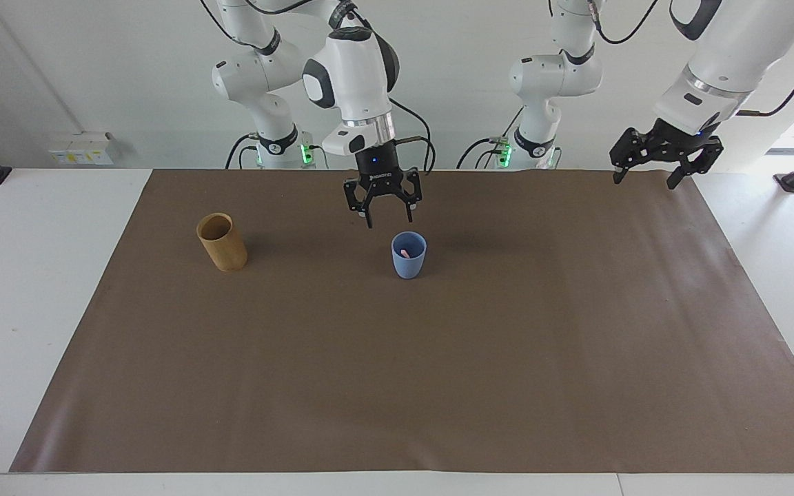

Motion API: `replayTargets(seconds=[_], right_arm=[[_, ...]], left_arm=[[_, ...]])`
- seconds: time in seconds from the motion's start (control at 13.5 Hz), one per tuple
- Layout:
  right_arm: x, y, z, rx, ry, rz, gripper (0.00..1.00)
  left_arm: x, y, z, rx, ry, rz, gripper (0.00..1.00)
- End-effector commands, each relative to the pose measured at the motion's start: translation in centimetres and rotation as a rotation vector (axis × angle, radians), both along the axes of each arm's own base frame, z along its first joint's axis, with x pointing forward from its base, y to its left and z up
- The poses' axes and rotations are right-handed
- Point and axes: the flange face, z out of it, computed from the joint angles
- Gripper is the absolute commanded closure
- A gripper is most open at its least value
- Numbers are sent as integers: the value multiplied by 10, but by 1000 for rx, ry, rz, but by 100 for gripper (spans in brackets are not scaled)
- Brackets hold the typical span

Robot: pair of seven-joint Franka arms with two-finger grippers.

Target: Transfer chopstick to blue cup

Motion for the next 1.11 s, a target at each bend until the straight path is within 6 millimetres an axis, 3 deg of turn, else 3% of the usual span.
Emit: replayTargets(seconds=[0.0,0.15,0.37,0.45,0.59,0.89,1.04], right_arm=[[14,-49,16,-38,17,-91,0],[28,-89,28,-75,74,-149,0],[48,-154,64,-160,178,-145,0],[51,-168,77,-166,198,-132,0],[52,-192,96,-169,243,-111,0],[61,-239,135,-151,347,-108,0],[68,-255,141,-153,398,-104,0]], left_arm=[[-4,3,3,8,9,5,0],[-6,6,7,-17,20,15,0],[-9,4,16,-13,38,8,0],[-9,6,19,-11,21,4,0],[-9,33,17,-26,26,51,0],[-6,32,17,-38,2,51,0],[-7,31,16,-38,6,53,0]])
